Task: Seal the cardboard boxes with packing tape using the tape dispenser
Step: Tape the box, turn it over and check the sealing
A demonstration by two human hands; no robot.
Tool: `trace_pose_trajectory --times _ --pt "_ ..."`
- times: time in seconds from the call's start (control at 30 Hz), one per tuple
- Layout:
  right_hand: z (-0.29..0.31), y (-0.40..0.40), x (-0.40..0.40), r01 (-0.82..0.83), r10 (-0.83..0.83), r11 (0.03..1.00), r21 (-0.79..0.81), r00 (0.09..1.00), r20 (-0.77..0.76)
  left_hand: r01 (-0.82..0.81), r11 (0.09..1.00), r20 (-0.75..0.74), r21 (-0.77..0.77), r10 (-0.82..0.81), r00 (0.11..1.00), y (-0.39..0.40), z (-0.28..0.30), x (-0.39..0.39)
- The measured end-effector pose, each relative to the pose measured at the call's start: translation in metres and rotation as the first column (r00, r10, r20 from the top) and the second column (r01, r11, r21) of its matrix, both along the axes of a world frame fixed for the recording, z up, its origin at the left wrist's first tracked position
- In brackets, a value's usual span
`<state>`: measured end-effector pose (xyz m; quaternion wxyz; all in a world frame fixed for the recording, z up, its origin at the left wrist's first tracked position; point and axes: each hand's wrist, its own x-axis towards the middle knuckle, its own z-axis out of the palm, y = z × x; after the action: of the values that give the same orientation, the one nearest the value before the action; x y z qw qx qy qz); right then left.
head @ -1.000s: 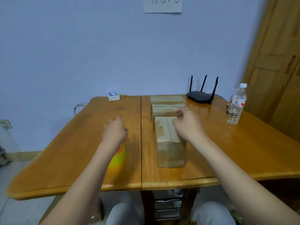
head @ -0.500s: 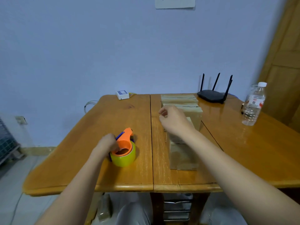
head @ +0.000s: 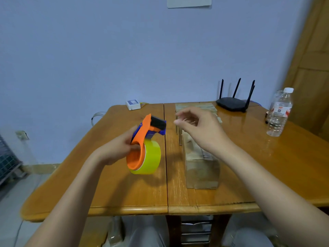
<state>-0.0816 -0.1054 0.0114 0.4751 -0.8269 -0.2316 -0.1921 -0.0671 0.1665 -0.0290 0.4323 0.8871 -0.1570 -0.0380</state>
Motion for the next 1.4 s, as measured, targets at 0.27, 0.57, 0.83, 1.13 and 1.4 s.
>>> trace_pose_trajectory --times 0.27,0.57,0.83,1.13,1.4 --pt "0.008 0.0 -0.007 -0.033 0.06 0.957 -0.288 0.994 0.087 0.148 0.984 -0.026 0.095 -0.146 0.989 -0.024 0.012 -0.006" --pt "0.005 -0.009 0.002 -0.009 0.013 0.971 -0.237 1.0 0.017 0.239 0.968 -0.082 0.08 -0.232 0.969 -0.03 0.013 -0.009" --pt "0.007 -0.014 0.001 -0.077 0.038 0.968 -0.24 0.986 -0.163 0.302 0.947 -0.167 0.105 -0.283 0.944 -0.029 0.018 -0.01" --pt "0.018 -0.024 -0.006 -0.167 0.064 0.948 -0.272 0.935 -0.35 0.363 0.919 -0.241 0.151 -0.322 0.916 -0.029 0.024 -0.008" --pt "0.019 -0.03 -0.006 -0.127 0.03 0.946 -0.297 0.95 -0.31 0.39 0.912 -0.313 0.128 -0.336 0.888 -0.035 0.031 -0.007"
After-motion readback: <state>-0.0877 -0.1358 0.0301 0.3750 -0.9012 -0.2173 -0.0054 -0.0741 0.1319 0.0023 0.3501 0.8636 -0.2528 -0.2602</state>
